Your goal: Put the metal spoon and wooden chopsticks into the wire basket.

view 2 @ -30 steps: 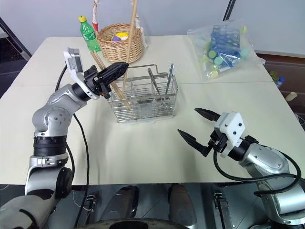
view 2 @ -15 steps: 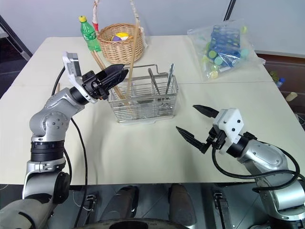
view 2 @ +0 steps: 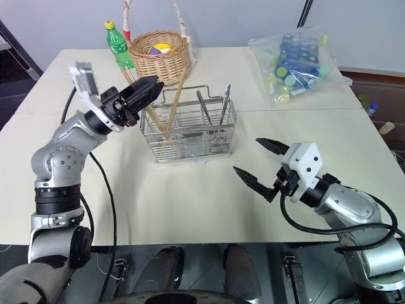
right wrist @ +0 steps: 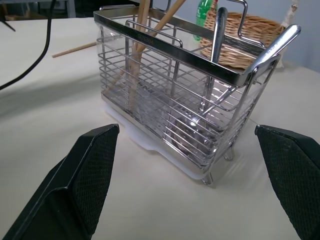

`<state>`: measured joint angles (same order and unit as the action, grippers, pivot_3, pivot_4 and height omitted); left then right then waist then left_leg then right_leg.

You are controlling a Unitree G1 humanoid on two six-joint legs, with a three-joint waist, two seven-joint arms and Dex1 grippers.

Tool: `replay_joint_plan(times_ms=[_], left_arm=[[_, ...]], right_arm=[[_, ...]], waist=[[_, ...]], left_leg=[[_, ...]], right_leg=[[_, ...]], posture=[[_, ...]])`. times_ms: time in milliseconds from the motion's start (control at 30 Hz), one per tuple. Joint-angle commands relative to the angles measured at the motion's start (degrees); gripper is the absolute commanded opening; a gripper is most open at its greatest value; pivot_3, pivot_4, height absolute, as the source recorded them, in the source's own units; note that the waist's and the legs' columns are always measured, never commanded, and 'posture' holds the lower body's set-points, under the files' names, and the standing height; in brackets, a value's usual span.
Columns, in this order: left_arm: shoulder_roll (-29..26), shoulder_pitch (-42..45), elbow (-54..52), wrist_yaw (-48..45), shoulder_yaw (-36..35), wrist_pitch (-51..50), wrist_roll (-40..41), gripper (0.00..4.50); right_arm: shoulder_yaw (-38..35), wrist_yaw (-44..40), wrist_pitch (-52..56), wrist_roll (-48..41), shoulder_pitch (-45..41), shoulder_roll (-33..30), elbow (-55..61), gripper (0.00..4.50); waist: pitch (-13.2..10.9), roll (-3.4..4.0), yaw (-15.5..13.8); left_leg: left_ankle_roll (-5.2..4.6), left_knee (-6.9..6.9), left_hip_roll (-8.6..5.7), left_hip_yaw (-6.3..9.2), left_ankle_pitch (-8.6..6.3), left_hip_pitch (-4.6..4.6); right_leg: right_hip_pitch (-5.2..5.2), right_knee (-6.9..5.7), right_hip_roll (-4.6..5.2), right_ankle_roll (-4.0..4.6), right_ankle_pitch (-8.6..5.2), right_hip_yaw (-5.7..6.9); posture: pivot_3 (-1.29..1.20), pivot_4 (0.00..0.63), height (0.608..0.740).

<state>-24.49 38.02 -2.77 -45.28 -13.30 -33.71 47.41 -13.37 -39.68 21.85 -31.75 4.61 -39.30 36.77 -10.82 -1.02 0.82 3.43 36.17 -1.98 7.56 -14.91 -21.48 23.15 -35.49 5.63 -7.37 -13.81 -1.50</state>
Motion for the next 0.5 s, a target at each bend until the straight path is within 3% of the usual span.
replay_joint_plan(times_ms=[33,200,333,500], left_arm=[[-4.53,4.68,-1.74,2.22,-6.57,-1.74,4.3,2.01],[-8.55,8.38,1.62,6.33,-10.56,-1.27,3.93,2.01],[-14.22,8.39,9.71,16.5,-12.07,3.98,-8.36,2.01],[-17.31,1.73,17.07,25.01,-10.1,5.14,-19.5,2.01]], right_arm=[[-0.42,-0.19,-0.19,-0.96,-0.59,0.06,1.38,4.5],[-0.02,-0.92,-0.39,-1.21,-0.7,0.19,1.61,4.5],[0.54,-2.35,-0.45,-2.62,-0.34,-0.02,2.94,4.5],[-0.33,-7.55,-1.74,-3.3,2.07,-2.52,3.84,4.5]], waist=[[0.0,0.0,0.11],[0.01,0.01,0.0],[0.01,0.02,0.15],[0.02,0.04,0.01]], left_leg=[[0.0,0.0,0.0,0.0,0.0,0.0],[0.0,-0.02,0.0,0.0,0.0,0.01],[0.0,-0.02,0.0,0.0,0.0,0.03],[0.0,-0.04,0.0,-0.01,0.0,0.02]], right_leg=[[0.01,-0.01,0.0,0.0,0.0,0.0],[0.01,0.0,0.0,0.0,0.0,0.0],[0.0,0.0,0.0,-0.01,0.0,0.0],[0.02,0.02,0.0,-0.01,0.0,0.0]], posture=[[0.0,0.15,0.74],[0.0,0.15,0.74],[0.0,0.15,0.74],[0.0,0.15,0.74]])
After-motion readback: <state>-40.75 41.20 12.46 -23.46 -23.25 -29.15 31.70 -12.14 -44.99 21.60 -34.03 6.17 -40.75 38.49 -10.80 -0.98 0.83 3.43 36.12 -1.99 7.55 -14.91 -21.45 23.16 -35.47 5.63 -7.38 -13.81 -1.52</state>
